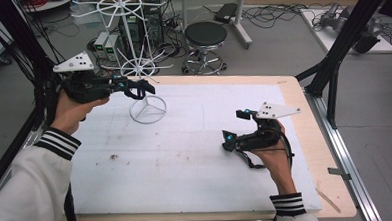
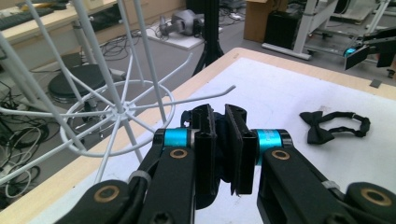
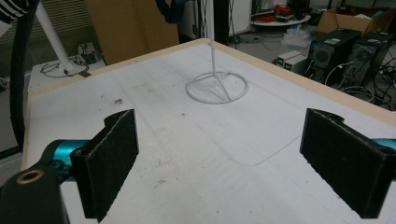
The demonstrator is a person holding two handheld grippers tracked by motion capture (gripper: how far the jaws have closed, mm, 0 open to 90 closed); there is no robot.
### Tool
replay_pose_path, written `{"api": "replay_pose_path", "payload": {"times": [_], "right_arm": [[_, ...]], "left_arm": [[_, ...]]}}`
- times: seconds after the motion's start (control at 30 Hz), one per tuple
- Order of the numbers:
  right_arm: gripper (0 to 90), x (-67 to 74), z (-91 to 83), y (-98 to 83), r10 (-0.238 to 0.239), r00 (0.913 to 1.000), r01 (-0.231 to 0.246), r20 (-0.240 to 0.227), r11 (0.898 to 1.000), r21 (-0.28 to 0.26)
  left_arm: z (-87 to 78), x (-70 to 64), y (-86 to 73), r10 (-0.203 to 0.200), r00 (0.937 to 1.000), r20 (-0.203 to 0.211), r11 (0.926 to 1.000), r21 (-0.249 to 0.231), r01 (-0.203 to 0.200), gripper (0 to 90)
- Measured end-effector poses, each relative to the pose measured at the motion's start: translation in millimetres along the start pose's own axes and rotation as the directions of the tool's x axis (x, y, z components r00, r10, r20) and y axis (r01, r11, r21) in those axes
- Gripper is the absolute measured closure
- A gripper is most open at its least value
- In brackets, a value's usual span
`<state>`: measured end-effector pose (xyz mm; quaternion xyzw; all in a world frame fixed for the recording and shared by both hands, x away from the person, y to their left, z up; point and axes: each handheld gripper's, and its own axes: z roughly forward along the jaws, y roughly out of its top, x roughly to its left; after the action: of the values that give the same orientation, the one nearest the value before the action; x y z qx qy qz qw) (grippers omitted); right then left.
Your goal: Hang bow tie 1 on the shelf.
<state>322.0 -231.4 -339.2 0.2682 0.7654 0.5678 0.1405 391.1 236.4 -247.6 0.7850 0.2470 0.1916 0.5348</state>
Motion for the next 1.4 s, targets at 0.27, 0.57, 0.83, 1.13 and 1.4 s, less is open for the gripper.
{"api": "replay_pose_path", "payload": {"times": [0.27, 0.57, 0.83, 1.13, 1.4], "right_arm": [[11.0, -0.1, -2.8, -0.6, 0.003, 1.0000, -0.003, 0.009, 1.000, -0.002], [11.0, -1.0, -4.1, -1.6, 0.006, 0.9999, -0.006, 0.012, 1.000, -0.004], [11.0, -0.9, -4.3, -3.2, 0.010, 0.9999, -0.010, 0.012, 1.000, -0.008], [11.0, -3.6, -3.8, -10.2, 0.022, 0.9996, -0.022, 0.017, 1.000, -0.008], [11.0, -3.8, -6.3, -11.8, 0.024, 0.9995, -0.024, 0.020, 1.000, -0.016]], "left_arm": [[8.6, 2.2, 2.5, -0.005, 1.0000, 0.007, 0.9990, 0.045, 0.005, 82.3], [15.2, 6.7, 3.1, -0.019, 0.9998, 0.005, 0.9982, 0.058, 0.018, 82.2], [18.0, 5.6, 5.8, -0.072, 0.9971, -0.023, 0.9958, 0.055, 0.073, 53.4], [13.2, 3.5, 6.7, -0.070, 0.9974, -0.015, 0.9970, -0.033, 0.070, 27.0], [-1.6, -4.7, -1.2, -0.031, 0.9995, -0.001, 0.9816, -0.188, 0.030, 19.2]]}}
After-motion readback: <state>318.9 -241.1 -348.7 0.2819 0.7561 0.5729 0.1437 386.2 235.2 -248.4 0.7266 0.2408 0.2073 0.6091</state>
